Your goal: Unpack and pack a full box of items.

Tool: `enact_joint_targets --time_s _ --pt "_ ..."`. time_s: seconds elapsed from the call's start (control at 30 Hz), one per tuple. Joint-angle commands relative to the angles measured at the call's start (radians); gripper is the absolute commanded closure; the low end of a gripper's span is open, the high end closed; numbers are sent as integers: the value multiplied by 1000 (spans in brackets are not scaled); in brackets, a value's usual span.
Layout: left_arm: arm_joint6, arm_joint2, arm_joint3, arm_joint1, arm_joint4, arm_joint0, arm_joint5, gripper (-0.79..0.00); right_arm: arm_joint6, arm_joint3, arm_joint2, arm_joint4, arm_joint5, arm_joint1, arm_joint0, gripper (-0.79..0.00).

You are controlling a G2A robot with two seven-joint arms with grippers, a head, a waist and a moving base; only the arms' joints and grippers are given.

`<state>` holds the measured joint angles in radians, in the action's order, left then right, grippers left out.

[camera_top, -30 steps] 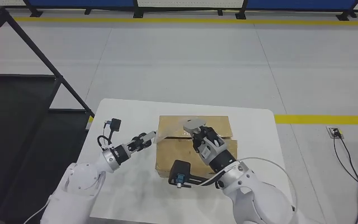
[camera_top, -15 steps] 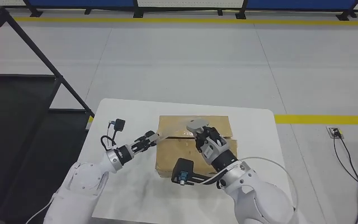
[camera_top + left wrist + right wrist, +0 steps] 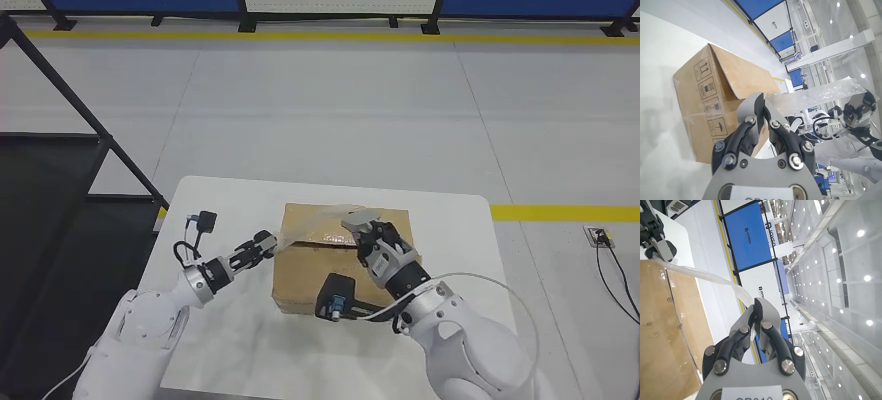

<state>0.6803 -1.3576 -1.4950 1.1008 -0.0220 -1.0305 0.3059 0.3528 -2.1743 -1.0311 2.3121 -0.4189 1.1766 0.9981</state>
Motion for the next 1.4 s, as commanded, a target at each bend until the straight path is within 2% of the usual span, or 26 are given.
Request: enact_joint_targets --time_s 0.0,0.3,0.6,0.97,1.37 --pt "1 -14 -9 -3 -7 -12 4 0 3 9 -15 -15 -1 2 -1 0" --pt "-16 -66 -56 -12 -25 -64 18 0 -20 59 -81 -78 7 7 2 0" --pt "-27 -105 -91 -19 -35 -91 16 0 -52 82 -111 -67 -15 7 19 0" --pt "-104 -36 -42 -11 103 -51 -33 0 -102 161 -143 -8 -79 -3 81 0" --pt "-124 33 33 1 150 7 -60 0 -75 199 -132 66 -114 -5 134 0"
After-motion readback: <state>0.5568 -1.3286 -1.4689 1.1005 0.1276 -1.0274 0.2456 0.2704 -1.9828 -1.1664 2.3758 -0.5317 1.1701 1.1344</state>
